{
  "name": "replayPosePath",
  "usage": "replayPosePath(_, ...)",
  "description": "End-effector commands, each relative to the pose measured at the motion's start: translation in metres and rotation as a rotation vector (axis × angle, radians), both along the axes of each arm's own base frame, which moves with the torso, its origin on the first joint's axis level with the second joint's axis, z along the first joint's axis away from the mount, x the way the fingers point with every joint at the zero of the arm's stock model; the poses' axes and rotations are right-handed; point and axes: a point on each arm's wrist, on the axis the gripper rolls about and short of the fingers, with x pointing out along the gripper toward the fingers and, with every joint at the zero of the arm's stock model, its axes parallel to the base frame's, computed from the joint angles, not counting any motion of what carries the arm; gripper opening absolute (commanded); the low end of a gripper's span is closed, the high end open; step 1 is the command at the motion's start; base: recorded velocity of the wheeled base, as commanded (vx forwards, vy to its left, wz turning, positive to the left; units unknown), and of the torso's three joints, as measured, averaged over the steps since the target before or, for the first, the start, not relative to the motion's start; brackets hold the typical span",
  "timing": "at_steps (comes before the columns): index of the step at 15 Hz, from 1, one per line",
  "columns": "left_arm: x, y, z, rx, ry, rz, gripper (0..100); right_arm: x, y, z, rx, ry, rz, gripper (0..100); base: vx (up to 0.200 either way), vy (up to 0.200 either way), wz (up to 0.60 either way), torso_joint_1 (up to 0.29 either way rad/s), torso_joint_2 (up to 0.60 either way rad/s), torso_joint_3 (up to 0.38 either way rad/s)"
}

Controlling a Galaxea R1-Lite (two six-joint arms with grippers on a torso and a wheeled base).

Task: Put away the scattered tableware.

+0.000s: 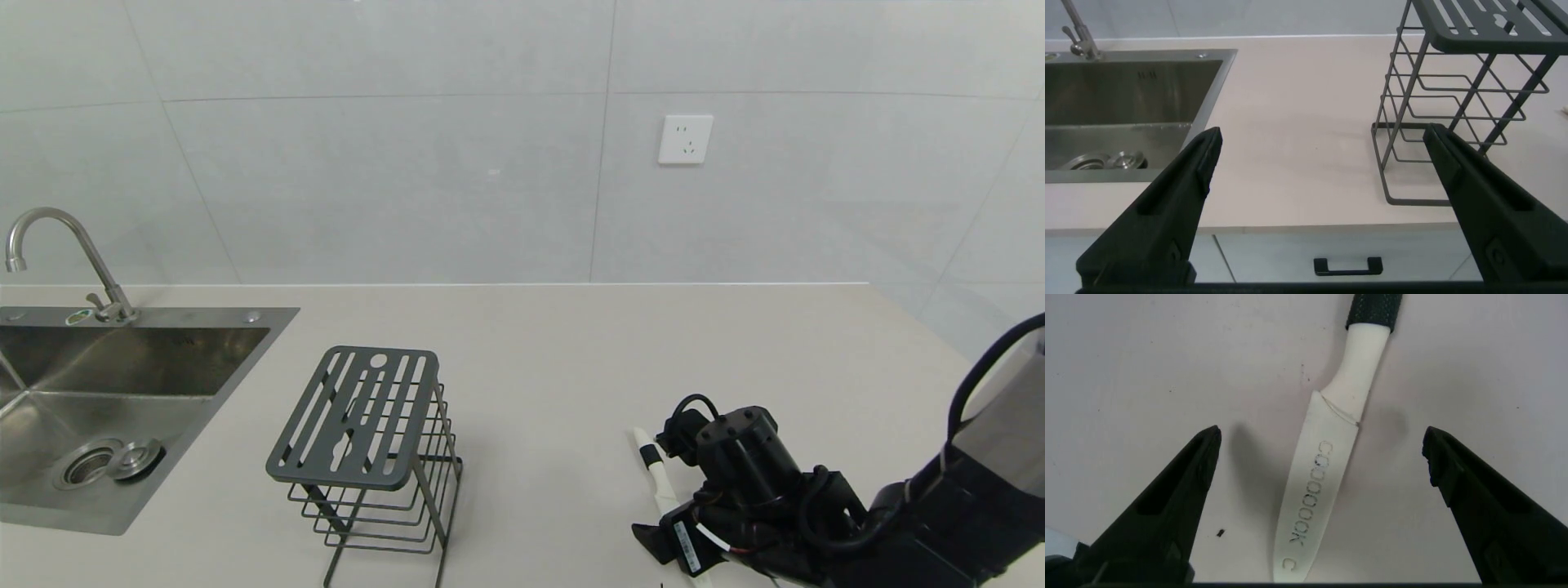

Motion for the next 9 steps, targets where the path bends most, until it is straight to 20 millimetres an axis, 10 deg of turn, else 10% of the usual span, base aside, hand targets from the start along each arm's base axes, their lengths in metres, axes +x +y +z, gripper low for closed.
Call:
replayPosePath(1, 0.0001, 0.0, 0.0, 0.0, 0.002, 0.0, 100, 0.0013, -0.0005, -0.0016, -0.003, 0.004, -0.005, 100, 0.0, 0.0, 0.0, 0.0, 0.0, 0.0)
replayPosePath(8, 0.0001, 0.0, 0.0002, 0.0, 0.0, 0.0, 100, 0.0094, 0.0032, -0.0077, -0.008, 0.007, -0.014, 100, 0.0, 0.0, 0.0, 0.0, 0.0, 0.0)
replayPosePath(9, 0.0001, 0.0, 0.0002, 0.0, 0.0, 0.0, 100, 0.0088, 0.0033, -0.0084, -0.01, 0.01, -0.014, 0, 0.0, 0.0, 0.0, 0.0, 0.0, 0.0)
